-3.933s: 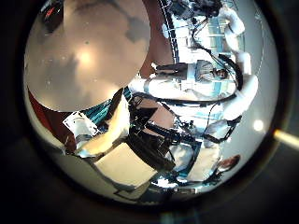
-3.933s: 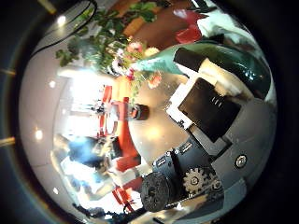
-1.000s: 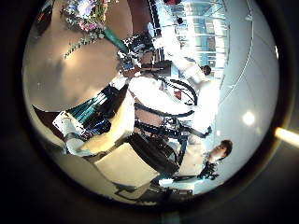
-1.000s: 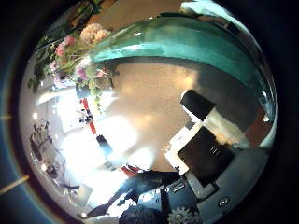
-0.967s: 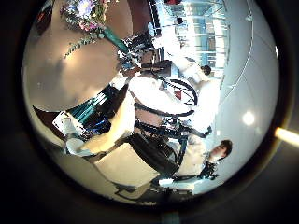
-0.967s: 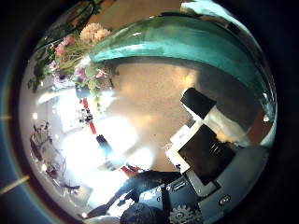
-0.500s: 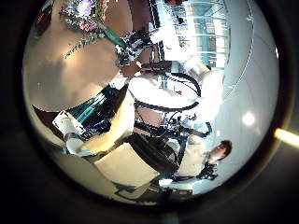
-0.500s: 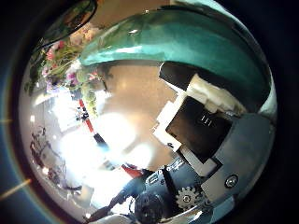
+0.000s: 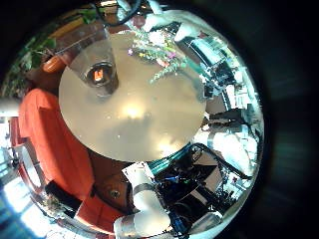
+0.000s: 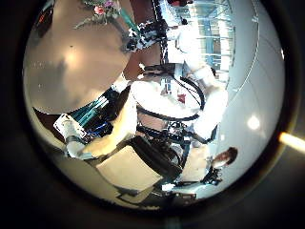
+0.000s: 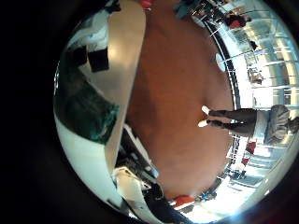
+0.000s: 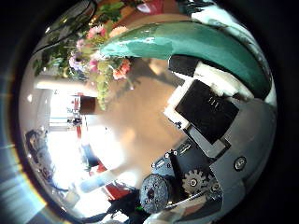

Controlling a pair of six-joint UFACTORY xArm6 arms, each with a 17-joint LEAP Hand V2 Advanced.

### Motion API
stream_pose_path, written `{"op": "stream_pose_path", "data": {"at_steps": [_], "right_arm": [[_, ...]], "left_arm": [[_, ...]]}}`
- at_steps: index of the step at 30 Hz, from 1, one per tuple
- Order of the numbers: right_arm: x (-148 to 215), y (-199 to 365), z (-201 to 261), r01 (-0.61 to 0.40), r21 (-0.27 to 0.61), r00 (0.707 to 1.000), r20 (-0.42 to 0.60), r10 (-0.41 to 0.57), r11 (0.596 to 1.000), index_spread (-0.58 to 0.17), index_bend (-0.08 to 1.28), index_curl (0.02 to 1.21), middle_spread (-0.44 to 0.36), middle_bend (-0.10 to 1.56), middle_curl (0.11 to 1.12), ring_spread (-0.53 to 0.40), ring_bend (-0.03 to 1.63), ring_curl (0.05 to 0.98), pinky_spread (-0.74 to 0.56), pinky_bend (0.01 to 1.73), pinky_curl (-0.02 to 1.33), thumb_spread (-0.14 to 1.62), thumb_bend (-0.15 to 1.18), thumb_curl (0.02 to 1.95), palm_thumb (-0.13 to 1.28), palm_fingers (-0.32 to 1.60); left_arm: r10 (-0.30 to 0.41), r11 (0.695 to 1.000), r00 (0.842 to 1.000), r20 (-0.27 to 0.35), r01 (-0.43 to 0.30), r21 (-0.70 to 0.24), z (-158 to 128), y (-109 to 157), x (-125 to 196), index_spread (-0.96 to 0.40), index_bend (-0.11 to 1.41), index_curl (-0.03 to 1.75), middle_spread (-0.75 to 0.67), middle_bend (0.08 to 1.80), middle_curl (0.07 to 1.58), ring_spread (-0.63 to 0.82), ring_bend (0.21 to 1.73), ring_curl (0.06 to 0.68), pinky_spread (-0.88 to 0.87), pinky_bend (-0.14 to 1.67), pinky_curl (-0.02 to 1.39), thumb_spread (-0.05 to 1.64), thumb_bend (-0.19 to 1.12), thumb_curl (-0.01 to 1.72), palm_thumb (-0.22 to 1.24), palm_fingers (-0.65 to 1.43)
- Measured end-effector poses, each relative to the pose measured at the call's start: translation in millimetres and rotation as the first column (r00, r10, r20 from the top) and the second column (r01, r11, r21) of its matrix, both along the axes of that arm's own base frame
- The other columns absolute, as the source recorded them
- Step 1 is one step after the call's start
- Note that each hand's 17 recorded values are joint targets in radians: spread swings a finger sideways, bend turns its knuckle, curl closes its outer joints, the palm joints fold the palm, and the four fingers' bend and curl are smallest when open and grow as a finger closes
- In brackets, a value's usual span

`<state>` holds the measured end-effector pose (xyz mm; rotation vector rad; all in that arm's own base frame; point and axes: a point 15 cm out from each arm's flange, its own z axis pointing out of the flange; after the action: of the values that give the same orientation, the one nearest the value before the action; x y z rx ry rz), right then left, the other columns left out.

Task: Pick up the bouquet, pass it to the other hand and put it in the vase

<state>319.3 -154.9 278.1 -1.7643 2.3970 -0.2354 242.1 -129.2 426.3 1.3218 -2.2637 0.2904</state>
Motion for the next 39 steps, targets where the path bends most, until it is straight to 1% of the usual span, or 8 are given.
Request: {"op": "stream_pose_path", "data": {"at_steps": [5, 9, 15, 20, 23, 26, 30, 39], "right_arm": [[16.7, 25.4, 45.5, -0.047, 0.107, 0.992, 0.118, 0.035, 0.993, -0.299, 1.12, 0.97, -0.159, 1.33, 0.85, -0.204, 1.44, 0.692, -0.19, 1.37, 0.67, 0.82, 0.03, 0.82, 1.15, 1.15], [25.9, 38.7, 97.1, -0.090, 0.217, 0.970, 0.239, 0.036, 0.972, -0.278, 1.15, 0.97, -0.148, 1.35, 0.84, -0.199, 1.45, 0.699, -0.19, 1.36, 0.70, 0.82, 0.03, 0.86, 1.16, 1.14], [33.8, 60.7, 157.0, -0.156, 0.421, 0.919, 0.394, -0.025, 0.894, -0.256, 1.16, 0.95, -0.137, 1.36, 0.82, -0.193, 1.45, 0.703, -0.18, 1.34, 0.73, 0.82, 0.02, 0.93, 1.16, 1.14], [32.2, 87.6, 195.0, -0.278, 0.611, 0.877, 0.477, -0.064, 0.742, -0.244, 1.17, 0.94, -0.132, 1.37, 0.81, -0.191, 1.45, 0.705, -0.18, 1.32, 0.76, 0.81, 0.01, 0.97, 1.16, 1.14], [27.0, 110.6, 213.9, -0.381, 0.709, 0.862, 0.505, -0.051, 0.594, -0.239, 1.17, 0.93, -0.130, 1.38, 0.80, -0.190, 1.46, 0.707, -0.18, 1.31, 0.78, 0.81, 0.01, 1.00, 1.15, 1.14], [20.8, 130.5, 232.6, -0.464, 0.760, 0.842, 0.538, -0.041, 0.455, -0.234, 1.18, 0.93, -0.128, 1.38, 0.80, -0.190, 1.46, 0.708, -0.19, 1.30, 0.80, 0.82, 0.00, 1.03, 1.15, 1.14], [8.6, 153.0, 240.0, -0.516, 0.794, 0.837, 0.547, -0.007, 0.321, -0.230, 1.18, 0.92, -0.127, 1.39, 0.79, -0.190, 1.46, 0.709, -0.19, 1.29, 0.82, 0.82, 0.00, 1.06, 1.14, 1.14], [-8.0, 230.5, 228.5, -0.571, 0.806, 0.818, 0.546, 0.180, 0.156, -0.224, 1.19, 0.91, -0.116, 1.40, 0.78, -0.190, 1.46, 0.709, -0.19, 1.27, 0.86, 0.83, 0.00, 1.12, 1.14, 1.14]], "left_arm": [[0.012, 1.000, 1.000, 0.012, -0.012, -0.011, 7.1, -2.6, 2.3, 0.11, 0.20, 0.45, 0.33, 0.20, 0.37, 0.48, 0.47, 0.172, 0.46, 0.17, 0.21, 1.14, -0.02, 0.34, 0.40, 0.27], [0.024, 0.999, 1.000, 0.006, -0.024, -0.022, 9.3, -5.6, 6.3, 0.11, 0.20, 0.45, 0.33, 0.20, 0.37, 0.48, 0.47, 0.172, 0.46, 0.17, 0.21, 1.14, -0.02, 0.34, 0.40, 0.27], [0.059, 0.996, 0.998, -0.020, -0.060, -0.073, 11.1, -7.9, 15.4, 0.11, 0.20, 0.45, 0.33, 0.21, 0.37, 0.48, 0.48, 0.173, 0.46, 0.17, 0.21, 1.14, -0.02, 0.34, 0.40, 0.27], [0.100, 0.978, 0.994, -0.039, -0.105, -0.179, 23.0, -15.5, 26.0, 0.11, 0.20, 0.45, 0.32, 0.22, 0.37, 0.48, 0.49, 0.174, 0.46, 0.17, 0.21, 1.15, -0.03, 0.33, 0.37, 0.28], [0.115, 0.955, 0.992, -0.053, -0.125, -0.267, 35.8, -25.7, 33.9, 0.11, 0.20, 0.45, 0.32, 0.22, 0.38, 0.47, 0.49, 0.175, 0.46, 0.17, 0.21, 1.15, -0.03, 0.32, 0.34, 0.28], [0.115, 0.920, 0.991, -0.070, -0.133, -0.369, 50.7, -38.5, 42.5, 0.11, 0.19, 0.45, 0.32, 0.22, 0.37, 0.47, 0.49, 0.174, 0.45, 0.17, 0.21, 1.15, -0.03, 0.32, 0.32, 0.29], [0.116, 0.850, 0.990, -0.078, -0.140, -0.507, 76.1, -51.8, 53.7, 0.13, 0.18, 0.44, 0.33, 0.22, 0.38, 0.47, 0.50, 0.176, 0.45, 0.18, 0.22, 1.13, -0.03, 0.32, 0.29, 0.28], [0.116, 0.676, 0.988, -0.103, -0.155, -0.721, 126.9, -62.9, 73.7, 0.14, 0.17, 0.41, 0.33, 0.22, 0.38, 0.48, 0.52, 0.178, 0.45, 0.19, 0.23, 1.06, -0.03, 0.32, 0.26, 0.25]]}}
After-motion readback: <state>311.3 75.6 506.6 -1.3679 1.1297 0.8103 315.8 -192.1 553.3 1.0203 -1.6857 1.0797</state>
